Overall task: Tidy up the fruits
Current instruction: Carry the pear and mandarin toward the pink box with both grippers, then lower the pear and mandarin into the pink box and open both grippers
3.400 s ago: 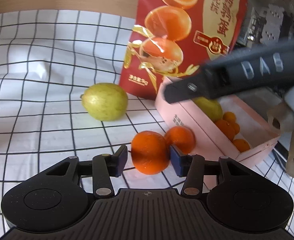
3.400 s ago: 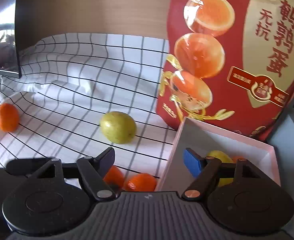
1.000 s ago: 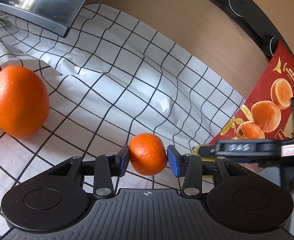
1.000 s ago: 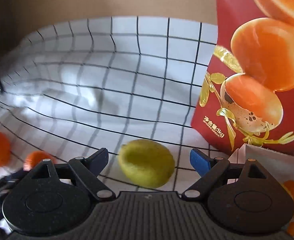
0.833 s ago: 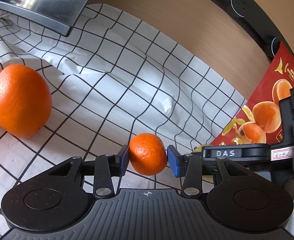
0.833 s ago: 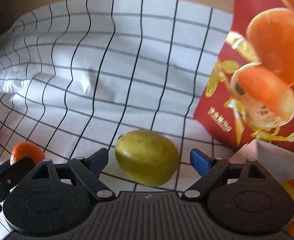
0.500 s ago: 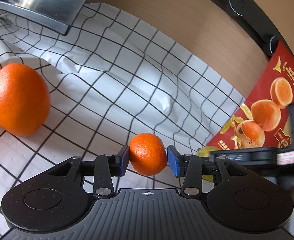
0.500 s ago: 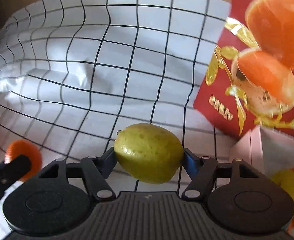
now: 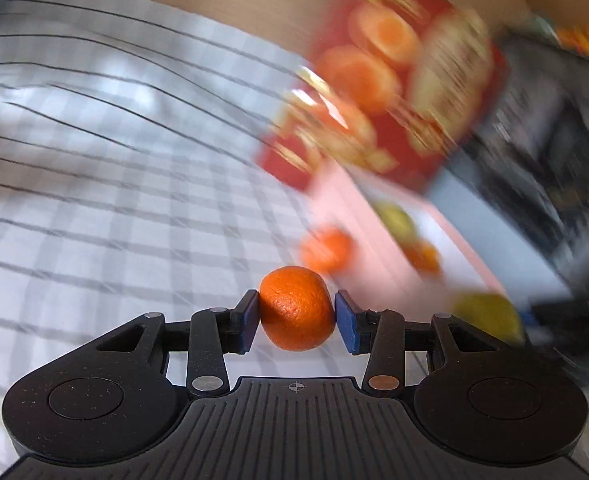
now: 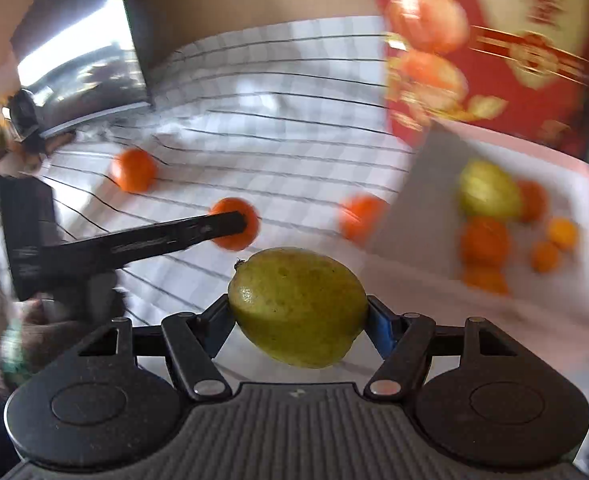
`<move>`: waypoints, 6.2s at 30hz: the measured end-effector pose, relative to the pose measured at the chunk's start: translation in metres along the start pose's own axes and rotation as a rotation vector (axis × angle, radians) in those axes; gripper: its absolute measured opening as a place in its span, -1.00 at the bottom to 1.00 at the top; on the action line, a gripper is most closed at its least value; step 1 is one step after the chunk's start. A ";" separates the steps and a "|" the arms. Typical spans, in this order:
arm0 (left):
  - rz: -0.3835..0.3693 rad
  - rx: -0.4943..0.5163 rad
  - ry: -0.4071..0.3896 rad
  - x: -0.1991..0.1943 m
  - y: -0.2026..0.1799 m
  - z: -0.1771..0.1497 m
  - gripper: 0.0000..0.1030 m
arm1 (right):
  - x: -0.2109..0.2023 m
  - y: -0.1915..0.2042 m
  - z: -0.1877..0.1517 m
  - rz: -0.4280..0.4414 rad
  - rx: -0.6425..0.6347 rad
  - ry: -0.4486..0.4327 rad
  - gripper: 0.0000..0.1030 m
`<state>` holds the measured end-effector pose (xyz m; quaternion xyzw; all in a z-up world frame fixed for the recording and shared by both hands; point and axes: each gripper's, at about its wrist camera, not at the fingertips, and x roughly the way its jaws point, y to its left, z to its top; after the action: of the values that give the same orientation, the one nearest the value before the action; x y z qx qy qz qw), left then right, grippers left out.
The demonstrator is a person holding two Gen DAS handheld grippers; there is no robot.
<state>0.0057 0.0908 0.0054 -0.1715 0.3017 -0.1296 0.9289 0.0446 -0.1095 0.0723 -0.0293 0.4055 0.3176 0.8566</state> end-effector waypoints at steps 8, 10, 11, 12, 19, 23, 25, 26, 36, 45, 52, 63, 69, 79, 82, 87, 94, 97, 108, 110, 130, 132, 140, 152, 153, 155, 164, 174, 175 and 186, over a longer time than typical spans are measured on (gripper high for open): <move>0.082 0.181 0.051 0.008 -0.055 -0.022 -0.12 | 0.003 -0.044 -0.036 -0.225 0.020 -0.034 0.35; 0.080 0.178 0.045 0.007 -0.053 -0.022 -0.12 | 0.008 -0.051 -0.039 -0.225 0.036 -0.028 0.35; 0.075 0.171 0.042 0.009 -0.052 -0.021 -0.12 | 0.010 -0.055 -0.041 -0.219 0.044 -0.024 0.35; 0.067 0.162 0.039 0.008 -0.049 -0.021 -0.12 | 0.013 -0.056 -0.044 -0.214 0.055 -0.018 0.36; 0.029 0.146 0.026 0.011 -0.046 -0.022 -0.12 | 0.020 -0.043 -0.049 -0.265 0.019 -0.062 0.37; 0.008 0.123 0.014 0.014 -0.042 -0.020 -0.12 | 0.017 -0.036 -0.057 -0.291 -0.004 -0.089 0.41; 0.004 0.113 0.012 0.016 -0.041 -0.018 -0.12 | 0.013 -0.035 -0.062 -0.273 0.000 -0.099 0.54; 0.006 0.114 0.010 0.016 -0.042 -0.018 -0.12 | 0.012 -0.034 -0.065 -0.261 0.006 -0.104 0.55; 0.044 0.201 0.029 0.020 -0.057 -0.017 -0.07 | 0.013 -0.024 -0.089 -0.312 -0.064 -0.130 0.60; 0.095 0.245 0.057 0.034 -0.058 -0.014 -0.04 | 0.010 -0.044 -0.090 -0.274 0.057 -0.133 0.74; 0.121 0.290 0.047 0.034 -0.064 -0.017 -0.03 | 0.011 -0.044 -0.089 -0.273 0.049 -0.132 0.76; 0.011 0.232 0.057 0.013 -0.061 -0.024 -0.04 | 0.009 -0.043 -0.089 -0.275 0.050 -0.132 0.76; -0.012 0.152 0.022 0.000 -0.047 -0.032 -0.04 | 0.009 -0.033 -0.084 -0.341 -0.020 -0.169 0.76; -0.039 0.066 0.014 0.002 -0.033 -0.041 -0.04 | 0.014 -0.023 -0.063 -0.403 -0.074 -0.223 0.56; -0.047 0.059 0.011 0.001 -0.032 -0.042 -0.04 | 0.008 -0.024 -0.064 -0.349 -0.042 -0.207 0.35; -0.058 0.035 0.012 0.002 -0.028 -0.041 -0.04 | -0.008 -0.023 -0.082 -0.301 -0.049 -0.191 0.34; -0.064 0.017 0.011 0.002 -0.025 -0.041 -0.03 | -0.039 -0.027 -0.111 -0.323 -0.043 -0.214 0.41; -0.053 0.028 0.007 0.002 -0.028 -0.042 -0.03 | -0.048 -0.024 -0.119 -0.377 -0.075 -0.222 0.58; -0.001 0.102 0.005 -0.002 -0.043 -0.044 -0.04 | -0.036 -0.027 -0.125 -0.283 -0.047 -0.203 0.72; -0.017 0.100 0.003 -0.004 -0.043 -0.043 -0.04 | -0.032 -0.027 -0.126 -0.293 -0.058 -0.197 0.72; -0.049 0.150 0.023 -0.005 -0.057 -0.048 -0.04 | -0.012 -0.032 -0.121 -0.259 -0.035 -0.172 0.44; -0.050 0.148 0.027 -0.005 -0.057 -0.049 -0.04 | -0.014 -0.030 -0.120 -0.248 -0.045 -0.173 0.31; -0.055 0.152 0.024 -0.010 -0.059 -0.048 -0.04 | -0.018 -0.030 -0.121 -0.252 -0.032 -0.158 0.30; -0.165 0.111 -0.165 -0.015 -0.084 0.046 -0.04 | -0.086 -0.039 -0.064 -0.270 0.037 -0.381 0.30; -0.173 0.106 -0.177 -0.011 -0.087 0.057 -0.04 | -0.092 -0.039 -0.054 -0.280 0.042 -0.411 0.30; -0.185 0.098 -0.186 0.001 -0.091 0.076 -0.04 | -0.103 -0.042 -0.032 -0.287 0.058 -0.460 0.30; -0.059 0.235 0.001 0.097 -0.107 0.080 -0.04 | -0.093 -0.056 0.022 -0.333 0.105 -0.479 0.30; 0.017 0.290 0.068 0.116 -0.112 0.069 -0.10 | -0.077 -0.054 0.020 -0.312 0.114 -0.434 0.30; -0.002 0.285 0.059 0.111 -0.111 0.070 -0.10 | -0.076 -0.054 0.019 -0.313 0.113 -0.436 0.30; -0.038 0.085 -0.157 0.025 -0.029 0.071 -0.10 | -0.065 -0.070 0.016 -0.409 0.141 -0.441 0.30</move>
<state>0.0643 0.0729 0.0581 -0.1473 0.2188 -0.1460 0.9535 0.0647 -0.1941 0.1146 0.0187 0.2166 0.1083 0.9701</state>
